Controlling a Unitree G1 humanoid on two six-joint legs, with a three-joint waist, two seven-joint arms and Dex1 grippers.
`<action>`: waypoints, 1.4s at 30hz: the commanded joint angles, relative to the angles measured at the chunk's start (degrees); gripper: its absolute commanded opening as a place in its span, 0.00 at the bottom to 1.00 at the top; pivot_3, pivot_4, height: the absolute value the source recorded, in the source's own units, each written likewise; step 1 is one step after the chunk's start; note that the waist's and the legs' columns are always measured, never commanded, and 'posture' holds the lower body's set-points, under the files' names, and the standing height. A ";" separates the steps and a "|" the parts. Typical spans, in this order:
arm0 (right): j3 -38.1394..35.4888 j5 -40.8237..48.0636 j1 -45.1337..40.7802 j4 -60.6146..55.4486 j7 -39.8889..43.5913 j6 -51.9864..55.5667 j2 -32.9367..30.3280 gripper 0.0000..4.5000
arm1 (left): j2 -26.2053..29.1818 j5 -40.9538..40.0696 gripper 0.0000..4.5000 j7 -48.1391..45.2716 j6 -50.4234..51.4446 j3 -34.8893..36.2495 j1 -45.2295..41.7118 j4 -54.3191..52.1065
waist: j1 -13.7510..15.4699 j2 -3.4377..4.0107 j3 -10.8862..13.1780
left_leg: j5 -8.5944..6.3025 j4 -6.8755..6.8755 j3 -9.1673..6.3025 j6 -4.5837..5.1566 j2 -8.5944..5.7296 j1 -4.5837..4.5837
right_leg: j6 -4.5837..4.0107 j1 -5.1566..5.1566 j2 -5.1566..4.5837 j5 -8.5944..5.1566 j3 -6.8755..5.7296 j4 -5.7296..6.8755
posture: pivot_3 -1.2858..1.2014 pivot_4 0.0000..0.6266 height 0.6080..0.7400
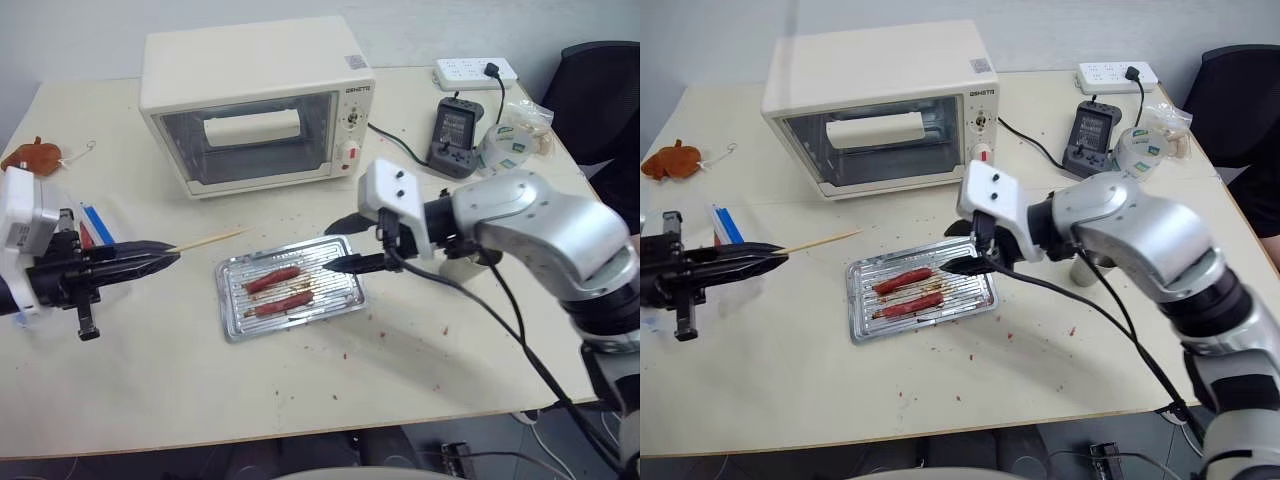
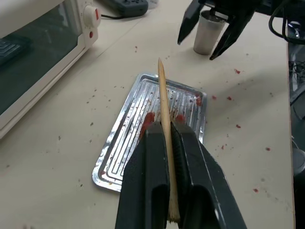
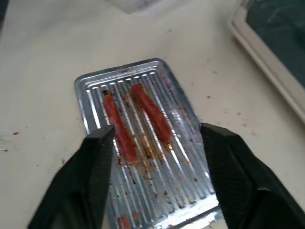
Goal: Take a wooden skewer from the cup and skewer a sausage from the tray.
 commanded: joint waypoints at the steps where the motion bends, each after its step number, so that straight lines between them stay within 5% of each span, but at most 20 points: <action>1: 1.36 -4.08 0.61 -0.20 1.97 -1.84 2.41 0.31 | -0.23 -0.10 0.00 -0.24 -0.26 4.43 2.84 -2.69 | -0.02 0.00 0.00 | 0.00 0.00 0.02 -0.01 0.00 -0.01 | 0.00 -0.04 0.00 0.00 0.01 0.03 | 0.52 0.24 1.00; 17: 13.07 -26.35 4.37 14.90 5.34 -17.12 18.75 0.31 | 0.21 1.86 0.00 -2.69 -4.38 6.16 9.08 -3.66 | -1.93 -0.02 -0.02 | 0.09 0.03 0.02 -0.17 0.00 0.07 | -0.07 -0.09 0.02 -0.01 -0.01 0.28 | 0.52 0.24 1.00; 42: 12.42 -36.72 7.27 25.38 9.47 -24.97 27.35 0.31 | 0.21 1.35 0.00 -1.53 -4.67 5.62 6.94 -2.63 | -3.28 -0.15 -0.10 | 0.13 0.07 -0.01 -0.23 -0.01 0.25 | -0.12 -0.05 0.03 -0.02 0.00 0.66 | 0.52 0.24 1.00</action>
